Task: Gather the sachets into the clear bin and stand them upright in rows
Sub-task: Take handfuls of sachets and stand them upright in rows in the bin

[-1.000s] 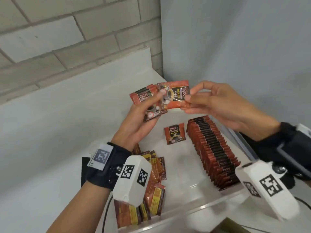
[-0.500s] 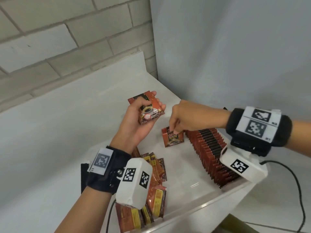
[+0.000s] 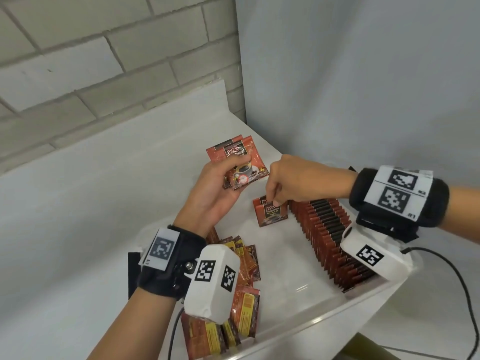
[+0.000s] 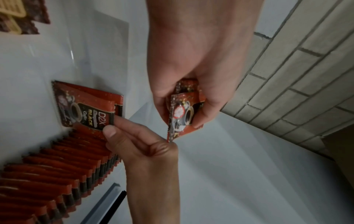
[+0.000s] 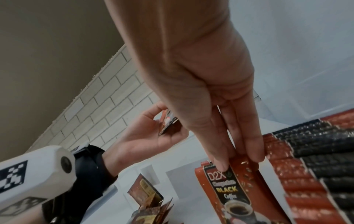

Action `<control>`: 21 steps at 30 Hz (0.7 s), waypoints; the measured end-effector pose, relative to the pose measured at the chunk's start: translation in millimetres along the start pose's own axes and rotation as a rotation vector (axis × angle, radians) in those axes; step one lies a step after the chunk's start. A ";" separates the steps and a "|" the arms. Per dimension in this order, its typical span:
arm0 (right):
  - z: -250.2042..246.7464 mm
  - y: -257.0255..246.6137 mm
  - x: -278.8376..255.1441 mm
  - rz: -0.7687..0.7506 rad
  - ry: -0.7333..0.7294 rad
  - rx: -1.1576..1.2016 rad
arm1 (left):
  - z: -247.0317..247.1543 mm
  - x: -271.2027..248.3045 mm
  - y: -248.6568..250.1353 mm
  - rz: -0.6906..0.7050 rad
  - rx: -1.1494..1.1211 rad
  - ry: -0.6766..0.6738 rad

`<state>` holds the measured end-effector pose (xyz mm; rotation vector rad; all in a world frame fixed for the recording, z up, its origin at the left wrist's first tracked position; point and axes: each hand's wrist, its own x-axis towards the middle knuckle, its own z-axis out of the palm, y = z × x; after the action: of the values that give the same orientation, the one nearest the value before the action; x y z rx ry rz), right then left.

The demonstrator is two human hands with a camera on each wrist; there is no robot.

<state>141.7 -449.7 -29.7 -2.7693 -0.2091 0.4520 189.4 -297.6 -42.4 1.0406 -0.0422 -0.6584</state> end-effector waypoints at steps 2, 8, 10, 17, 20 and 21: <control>-2.1 -0.9 -0.9 0.014 -0.014 0.030 | -0.5 0.2 0.0 0.012 0.003 0.009; -23.1 8.2 -8.1 0.100 -0.018 0.288 | -1.1 1.1 -0.2 0.023 0.000 0.018; -30.8 12.3 -12.4 0.117 -0.020 0.395 | -1.8 1.7 -0.6 0.024 0.015 0.008; -55.8 16.6 -26.7 0.117 0.060 0.706 | -2.1 2.2 -3.2 0.035 0.092 -0.043; -62.0 11.3 -28.3 0.085 0.120 0.738 | -1.7 2.2 -4.3 0.041 0.125 -0.075; -62.9 8.6 -27.8 0.076 0.138 0.744 | -1.5 2.0 -4.3 0.044 0.137 -0.088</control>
<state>137.3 -481.6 31.6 -2.0671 0.0875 0.2765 189.4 -298.8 -47.2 1.1384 -0.1887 -0.6682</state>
